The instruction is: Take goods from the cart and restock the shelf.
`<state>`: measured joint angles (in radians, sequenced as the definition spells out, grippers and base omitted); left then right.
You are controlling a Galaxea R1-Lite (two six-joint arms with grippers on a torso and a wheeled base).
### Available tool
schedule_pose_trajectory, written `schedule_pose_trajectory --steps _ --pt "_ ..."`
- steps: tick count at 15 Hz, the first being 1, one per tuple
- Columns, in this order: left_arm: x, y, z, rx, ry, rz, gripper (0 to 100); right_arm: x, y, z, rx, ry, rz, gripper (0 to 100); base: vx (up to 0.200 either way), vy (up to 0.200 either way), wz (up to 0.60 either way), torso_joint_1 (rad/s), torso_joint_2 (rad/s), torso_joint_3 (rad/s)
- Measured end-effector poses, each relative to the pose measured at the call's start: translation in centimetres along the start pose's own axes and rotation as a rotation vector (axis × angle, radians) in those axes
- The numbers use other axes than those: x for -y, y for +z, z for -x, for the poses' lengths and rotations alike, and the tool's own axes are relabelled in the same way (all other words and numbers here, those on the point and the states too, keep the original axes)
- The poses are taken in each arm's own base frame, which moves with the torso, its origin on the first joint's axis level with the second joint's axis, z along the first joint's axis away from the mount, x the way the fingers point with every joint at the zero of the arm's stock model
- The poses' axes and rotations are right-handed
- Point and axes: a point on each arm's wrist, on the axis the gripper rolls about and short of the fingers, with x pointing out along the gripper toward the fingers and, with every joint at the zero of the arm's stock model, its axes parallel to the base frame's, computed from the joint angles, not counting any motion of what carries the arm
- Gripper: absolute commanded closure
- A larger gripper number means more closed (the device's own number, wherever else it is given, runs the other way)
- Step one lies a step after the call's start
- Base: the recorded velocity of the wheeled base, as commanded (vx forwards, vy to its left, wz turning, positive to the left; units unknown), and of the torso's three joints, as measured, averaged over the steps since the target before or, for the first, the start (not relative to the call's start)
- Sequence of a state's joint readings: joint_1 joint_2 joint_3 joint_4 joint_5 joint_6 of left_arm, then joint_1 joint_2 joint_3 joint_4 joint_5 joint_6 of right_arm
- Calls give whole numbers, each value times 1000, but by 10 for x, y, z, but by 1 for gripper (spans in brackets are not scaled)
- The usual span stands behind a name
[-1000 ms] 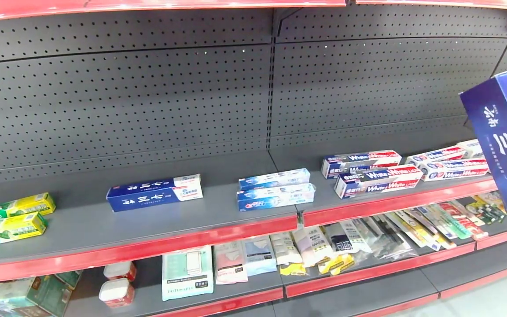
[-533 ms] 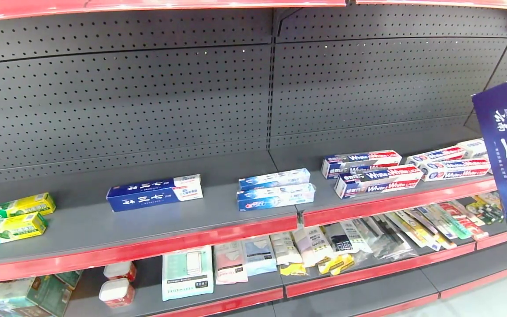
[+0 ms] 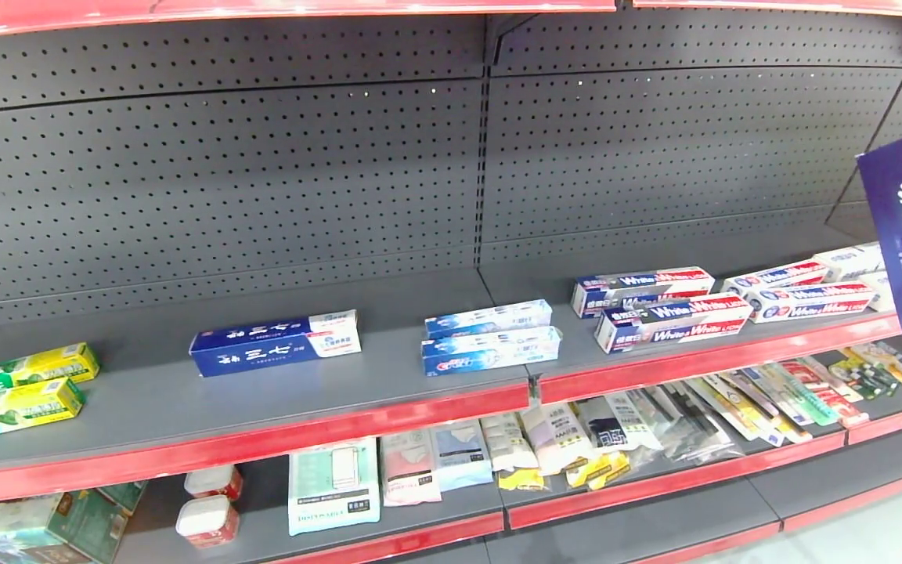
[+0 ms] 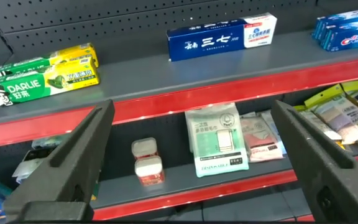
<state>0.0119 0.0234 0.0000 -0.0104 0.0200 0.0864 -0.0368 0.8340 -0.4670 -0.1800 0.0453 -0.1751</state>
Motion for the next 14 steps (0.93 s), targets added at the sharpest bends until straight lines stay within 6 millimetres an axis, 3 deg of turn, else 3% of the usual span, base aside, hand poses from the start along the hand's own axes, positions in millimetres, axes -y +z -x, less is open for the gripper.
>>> schedule_pose_trajectory --steps 5,7,9,11,14 --pt "0 2 1 24 -6 7 0 2 7 2 24 -25 17 100 0 0 0 0 0 0" --pt "-2 25 6 81 -20 58 0 2 7 3 24 -25 24 100 0 0 0 0 0 0" --pt "-5 61 2 97 -35 132 0 1 4 3 14 -23 23 100 0 0 0 0 0 0" --pt "-7 88 -19 18 -35 163 0 1 3 3 10 -21 30 100 0 0 0 0 0 0" --pt "-7 104 -73 -132 28 153 0 1 6 2 14 -19 51 100 0 0 0 0 0 0"
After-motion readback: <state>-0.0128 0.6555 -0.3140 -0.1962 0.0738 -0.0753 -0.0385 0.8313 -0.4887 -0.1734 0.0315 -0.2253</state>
